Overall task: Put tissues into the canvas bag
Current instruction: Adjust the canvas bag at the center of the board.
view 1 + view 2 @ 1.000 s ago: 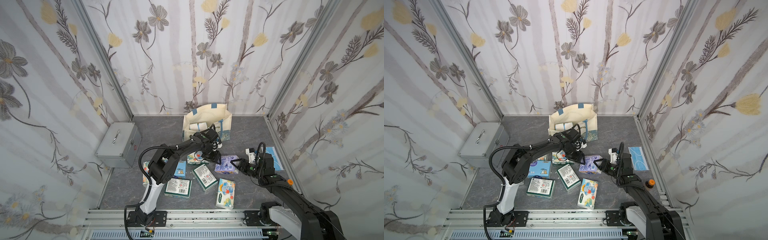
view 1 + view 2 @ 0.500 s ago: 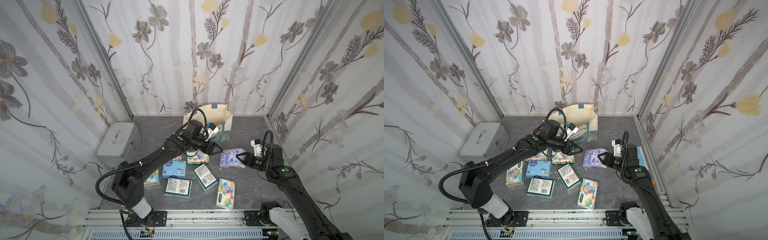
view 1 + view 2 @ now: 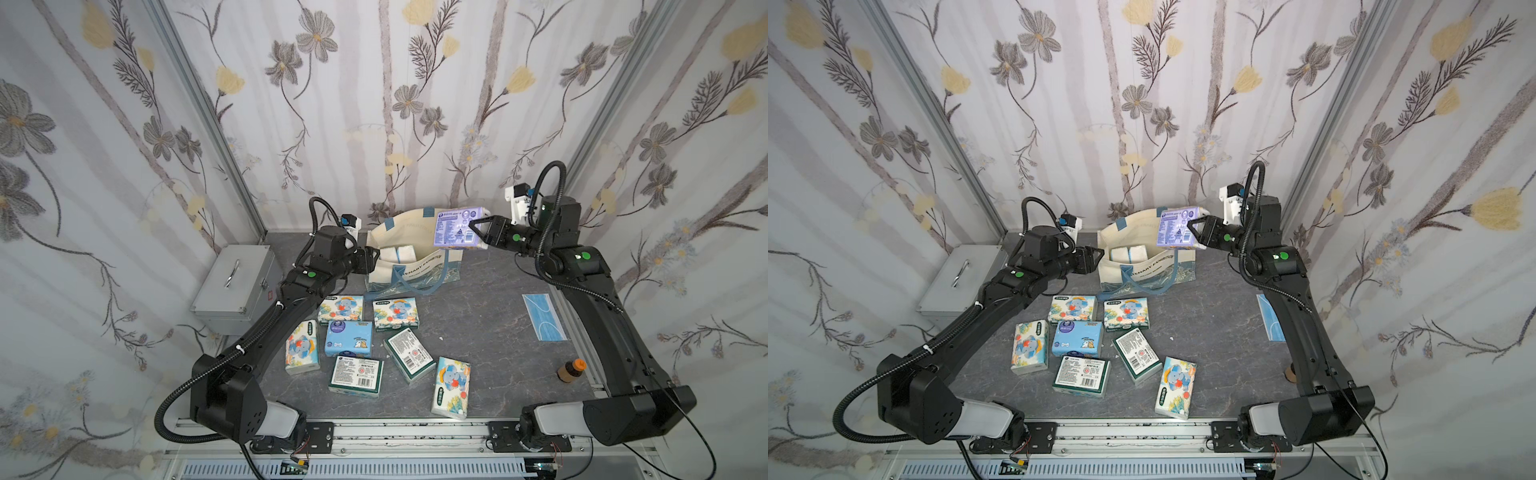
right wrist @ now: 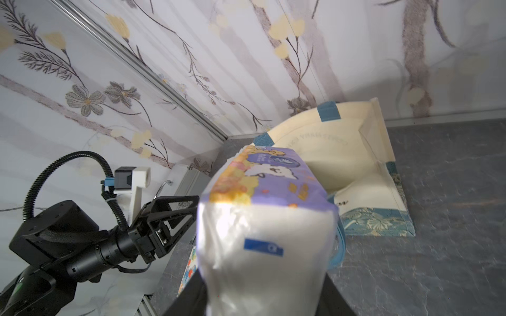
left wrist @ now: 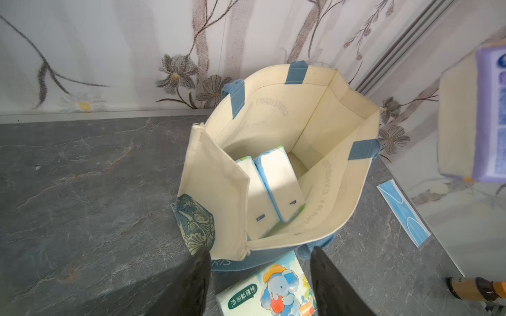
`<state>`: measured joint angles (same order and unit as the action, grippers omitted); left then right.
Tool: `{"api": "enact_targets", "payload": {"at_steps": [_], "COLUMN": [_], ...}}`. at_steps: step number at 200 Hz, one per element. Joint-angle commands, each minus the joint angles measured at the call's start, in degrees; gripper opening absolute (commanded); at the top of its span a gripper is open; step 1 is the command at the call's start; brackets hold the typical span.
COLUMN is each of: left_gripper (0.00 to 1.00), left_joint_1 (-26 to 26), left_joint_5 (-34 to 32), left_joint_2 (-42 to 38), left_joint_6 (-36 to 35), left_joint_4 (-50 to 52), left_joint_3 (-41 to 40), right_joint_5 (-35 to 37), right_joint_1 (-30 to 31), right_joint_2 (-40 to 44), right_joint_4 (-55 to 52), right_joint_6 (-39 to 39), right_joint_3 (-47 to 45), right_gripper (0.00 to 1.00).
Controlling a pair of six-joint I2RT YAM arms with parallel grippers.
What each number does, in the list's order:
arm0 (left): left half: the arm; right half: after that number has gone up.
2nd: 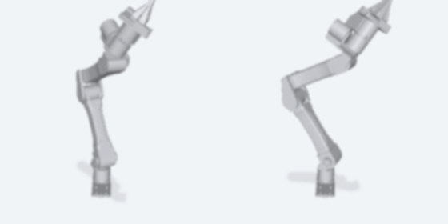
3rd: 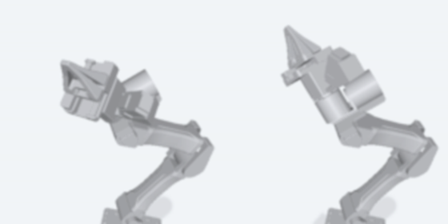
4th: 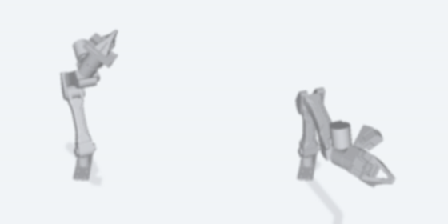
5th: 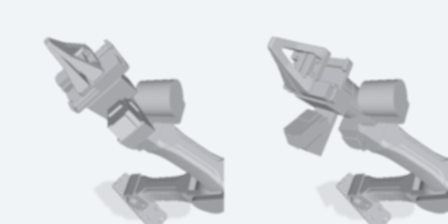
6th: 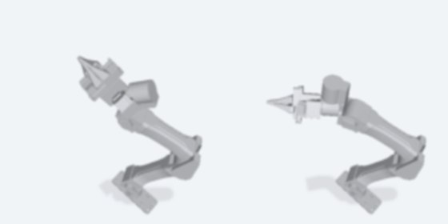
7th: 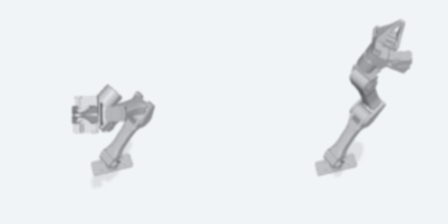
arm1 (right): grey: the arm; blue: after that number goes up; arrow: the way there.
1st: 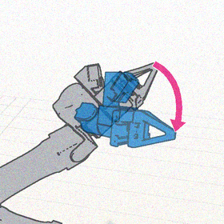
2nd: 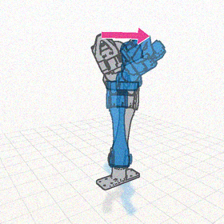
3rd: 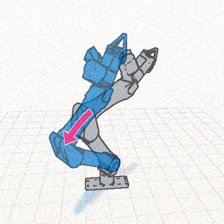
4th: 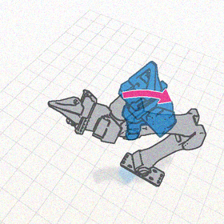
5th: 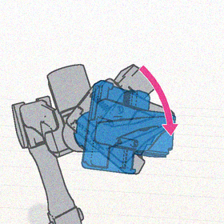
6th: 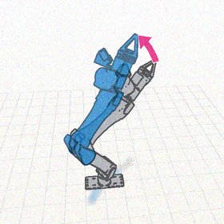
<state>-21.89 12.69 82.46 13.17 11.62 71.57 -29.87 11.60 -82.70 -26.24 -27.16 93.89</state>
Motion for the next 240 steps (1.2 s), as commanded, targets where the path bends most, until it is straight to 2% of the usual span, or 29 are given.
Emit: {"api": "enact_targets", "payload": {"at_steps": [1,34,53,86,110,133,193,214,240], "left_gripper": [0.63,0.62,0.63,0.65,0.65,0.65,0.65,0.57,0.35], "left_joint_1": [1.85,3.94,4.30,5.18,5.89,5.89,4.68,4.05,3.77], "left_joint_5": [0.19,3.57,4.09,6.80,13.82,16.93,22.73,23.61,25.12], "left_joint_2": [1.58,2.55,2.71,3.68,5.62,7.48,9.06,8.90,8.57], "left_joint_6": [2.47,4.32,3.89,4.81,6.04,7.08,10.16,9.25,8.33], "left_joint_4": [0.26,-0.98,-0.32,-0.93,-2.48,-2.47,-6.57,-6.35,-6.47], "left_joint_3": [1.37,1.47,1.96,2.68,3.42,4.48,3.44,3.46,3.40], "right_joint_5": [0.31,4.01,6.94,12.47,15.69,17.70,18.53,18.66,20.43], "right_joint_1": [1.27,3.81,5.96,11.13,14.27,16.10,19.38,19.70,19.76], "right_joint_2": [-6.83,-19.02,-21.15,-15.96,-9.93,-4.09,2.51,3.28,3.68], "right_joint_4": [4.80,1.36,-3.00,-3.12,-0.97,1.17,5.42,6.07,5.05], "right_joint_6": [-2.94,0.09,3.68,7.39,7.95,7.19,3.81,3.16,3.78], "right_joint_3": [6.56,17.09,18.51,7.11,-2.91,-10.69,-21.48,-23.04,-22.36], "right_gripper": [0.44,0.43,0.42,0.42,0.42,0.42,0.42,0.42,0.42]}}
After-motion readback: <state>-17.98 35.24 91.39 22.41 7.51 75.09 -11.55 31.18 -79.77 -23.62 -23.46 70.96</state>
